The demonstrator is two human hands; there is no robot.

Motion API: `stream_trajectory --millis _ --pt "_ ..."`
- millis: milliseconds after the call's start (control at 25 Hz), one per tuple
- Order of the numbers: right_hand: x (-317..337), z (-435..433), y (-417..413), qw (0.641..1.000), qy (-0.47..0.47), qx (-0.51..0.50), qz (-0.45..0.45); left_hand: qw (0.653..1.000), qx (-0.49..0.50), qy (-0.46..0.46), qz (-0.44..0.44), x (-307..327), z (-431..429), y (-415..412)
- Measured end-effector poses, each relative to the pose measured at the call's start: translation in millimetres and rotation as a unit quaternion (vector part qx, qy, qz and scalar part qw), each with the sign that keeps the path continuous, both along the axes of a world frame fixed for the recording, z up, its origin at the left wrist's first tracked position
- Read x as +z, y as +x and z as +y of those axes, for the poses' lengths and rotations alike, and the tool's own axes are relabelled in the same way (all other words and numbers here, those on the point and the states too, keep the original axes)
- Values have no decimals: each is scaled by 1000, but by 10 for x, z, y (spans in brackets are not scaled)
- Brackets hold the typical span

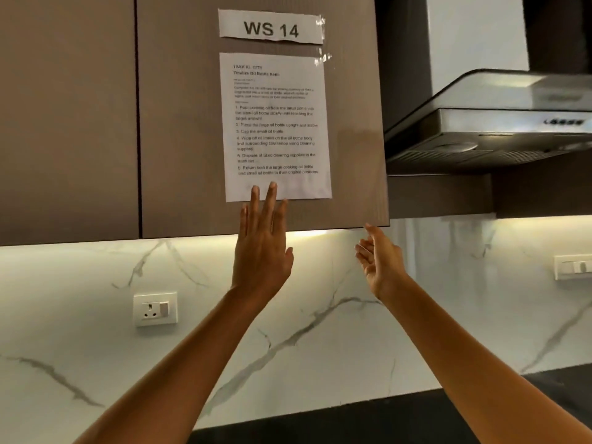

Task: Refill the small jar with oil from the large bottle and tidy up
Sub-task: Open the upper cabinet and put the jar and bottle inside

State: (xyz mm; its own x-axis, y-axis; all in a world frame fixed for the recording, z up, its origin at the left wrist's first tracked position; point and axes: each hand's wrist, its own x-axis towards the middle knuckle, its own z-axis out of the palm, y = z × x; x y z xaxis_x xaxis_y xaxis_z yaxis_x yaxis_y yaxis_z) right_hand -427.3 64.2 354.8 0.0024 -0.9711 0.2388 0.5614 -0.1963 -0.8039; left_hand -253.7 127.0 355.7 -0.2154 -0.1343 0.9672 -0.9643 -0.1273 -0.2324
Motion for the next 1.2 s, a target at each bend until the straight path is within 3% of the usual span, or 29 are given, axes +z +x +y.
stream_trajectory --millis 240,560,760,1000,1200 --pt "261 -546 -25 986 64 72 -135 999 44 -10 -30 236 -649 17" --pt "297 -985 67 967 39 120 -220 986 119 18 -111 242 -1397 48" --pt "258 -1081 90 967 18 119 -224 976 166 12 -140 235 -1536 63" --pt "212 -944 89 971 19 88 -222 977 125 20 -174 199 -1307 62" --pt "131 -504 -52 979 -29 24 -201 980 3 79 -185 183 -849 -165"
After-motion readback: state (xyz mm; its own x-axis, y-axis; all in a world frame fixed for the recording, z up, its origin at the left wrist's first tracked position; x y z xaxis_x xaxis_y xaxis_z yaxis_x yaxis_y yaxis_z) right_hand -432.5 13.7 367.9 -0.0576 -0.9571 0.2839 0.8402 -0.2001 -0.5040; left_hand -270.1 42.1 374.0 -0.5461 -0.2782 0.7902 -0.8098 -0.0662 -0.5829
